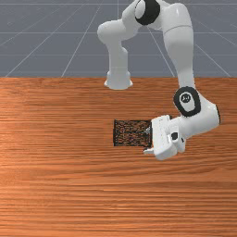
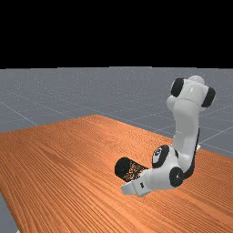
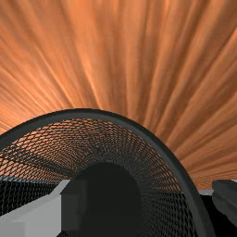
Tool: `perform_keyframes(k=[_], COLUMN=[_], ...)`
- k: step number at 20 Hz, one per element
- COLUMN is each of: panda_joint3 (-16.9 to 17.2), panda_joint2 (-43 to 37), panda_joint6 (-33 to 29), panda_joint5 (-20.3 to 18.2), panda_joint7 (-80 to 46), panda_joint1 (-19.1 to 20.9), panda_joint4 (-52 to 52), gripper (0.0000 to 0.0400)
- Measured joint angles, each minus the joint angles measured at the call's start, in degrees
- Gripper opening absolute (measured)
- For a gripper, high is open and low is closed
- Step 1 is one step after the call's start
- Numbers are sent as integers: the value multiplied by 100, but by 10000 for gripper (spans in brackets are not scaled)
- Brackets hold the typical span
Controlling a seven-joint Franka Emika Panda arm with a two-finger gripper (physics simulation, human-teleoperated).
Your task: Rotate the holder till the hole upward
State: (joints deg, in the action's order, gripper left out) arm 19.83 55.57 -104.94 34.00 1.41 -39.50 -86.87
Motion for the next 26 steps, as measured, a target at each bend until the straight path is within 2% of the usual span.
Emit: perform_keyframes(k=[1,3,4,5,7,8,9,11,12,14,16,17,18,19,21,22,23,25,26], panda_joint3=[-29,-62,-202,-249,-203,-213,-103,-52,-49,-129,-400,-419,-370,-376,-194,-611,-794,-1030,-1277], panda_joint2=[-93,-118,-319,-421,-506,-575,-479,-410,-410,-550,-913,-1007,-1050,-1144,-1131,-1490,-1669,-1943,-2083], panda_joint6=[-290,-347,-702,-807,-726,-757,-499,-379,-381,-602,-1149,-1192,-1117,-1112,-805,-1423,-1551,-1634,-1539], panda_joint5=[-20,-55,-209,-269,-228,-248,-119,-68,-61,-158,-527,-595,-522,-558,-295,-1005,-1377,-1937,-2593], panda_joint7=[-130,-109,47,123,110,143,26,-24,-25,55,459,541,484,540,291,1002,1410,1984,2623], panda_joint1=[27,50,202,257,217,234,116,70,69,149,457,507,454,474,268,740,941,1215,1485], panda_joint4=[-194,-228,-472,-570,-592,-639,-488,-387,-392,-519,-904,-998,-978,-1042,-953,-1363,-1503,-1640,-1694], gripper=[400,400,400,400,400,243,149,55,34,50,51,74,36,42,36,42,71,40,41])
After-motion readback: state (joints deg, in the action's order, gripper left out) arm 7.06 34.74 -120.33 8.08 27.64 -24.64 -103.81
